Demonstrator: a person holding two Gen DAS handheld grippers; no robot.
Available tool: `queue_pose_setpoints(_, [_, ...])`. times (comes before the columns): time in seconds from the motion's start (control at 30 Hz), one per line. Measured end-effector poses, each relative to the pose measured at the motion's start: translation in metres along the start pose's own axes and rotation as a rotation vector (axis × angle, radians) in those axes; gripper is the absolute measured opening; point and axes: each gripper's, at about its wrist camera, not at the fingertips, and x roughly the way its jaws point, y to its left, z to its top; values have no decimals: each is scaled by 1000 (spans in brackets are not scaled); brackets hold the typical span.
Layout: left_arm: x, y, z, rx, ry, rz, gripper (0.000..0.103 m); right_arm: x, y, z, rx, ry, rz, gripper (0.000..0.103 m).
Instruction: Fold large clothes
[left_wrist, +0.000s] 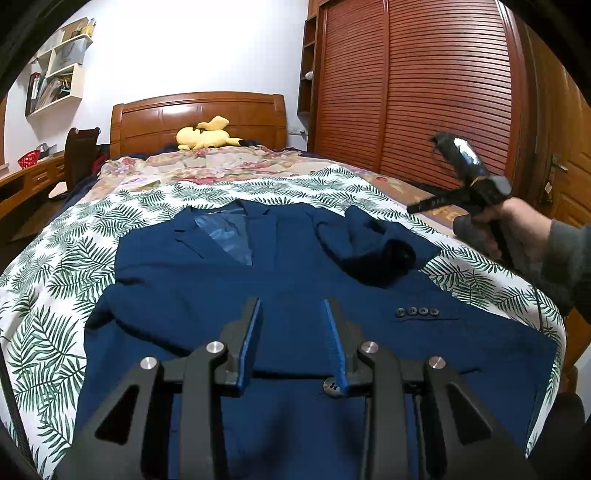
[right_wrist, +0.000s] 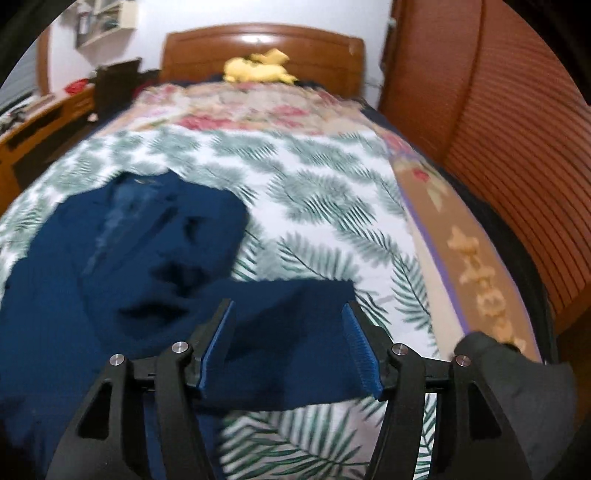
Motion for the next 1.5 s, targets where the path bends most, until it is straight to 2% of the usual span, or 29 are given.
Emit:
queue_pose_setpoints(0.17, [1, 0, -1, 4, 4, 3, 33, 37, -24, -20, 52, 77, -45, 62])
queue_pose_setpoints(0.37, [3, -2, -1, 10, 9, 3, 33, 58, -46, -34, 111, 120, -64, 63])
queue_pose_setpoints(0.5, [3, -3, -1, 13, 12, 6, 33, 67, -51, -41, 140, 164, -29, 63])
queue_pose_setpoints(0.57, [3, -4, -1, 17, 12, 10, 33, 75, -50, -49, 156, 216, 28, 64])
queue_pose_setpoints(0.63, [2, -4, -1, 15, 13, 14, 33, 74, -49, -53, 159, 217, 47, 63])
queue_pose_setpoints(0.67, [1, -4, -1, 13, 14, 13, 33, 71, -48, -54, 159, 216, 58, 51])
queue_pose_setpoints(0.7, [0, -4, -1, 13, 16, 13, 33, 68, -47, -54, 157, 214, 75, 22])
queue_pose_setpoints(0.73, [-4, -5, -2, 16, 14, 18, 33, 62, -44, -53, 153, 205, 108, 14])
queue_pose_setpoints(0.8, [-9, -4, -3, 23, 11, 29, 33, 47, -34, -48, 108, 166, 99, 10])
queue_pose_setpoints(1.0, [-41, 1, -5, 12, -15, 55, 33, -41, 20, -16, -10, -50, 133, 8])
queue_pose_setpoints(1.07, [-57, 4, -5, -1, -35, 70, 33, -78, 49, -2, -58, -123, 188, 8])
queue_pose_setpoints(1.23, [-82, 11, -9, 7, -57, 109, 33, -171, 120, 11, -150, -274, 373, 9])
queue_pose_setpoints(1.3, [-91, 14, -10, 13, -66, 124, 33, -193, 138, 10, -147, -295, 435, 17])
queue_pose_setpoints(1.33, [-94, 15, -11, 14, -68, 127, 33, -205, 148, 8, -160, -299, 473, 21])
queue_pose_setpoints(1.4, [-99, 16, -11, 13, -74, 136, 33, -217, 161, 3, -183, -324, 476, 56])
queue_pose_setpoints(1.5, [-104, 20, -13, 12, -74, 149, 33, -224, 166, -10, -171, -326, 491, 59])
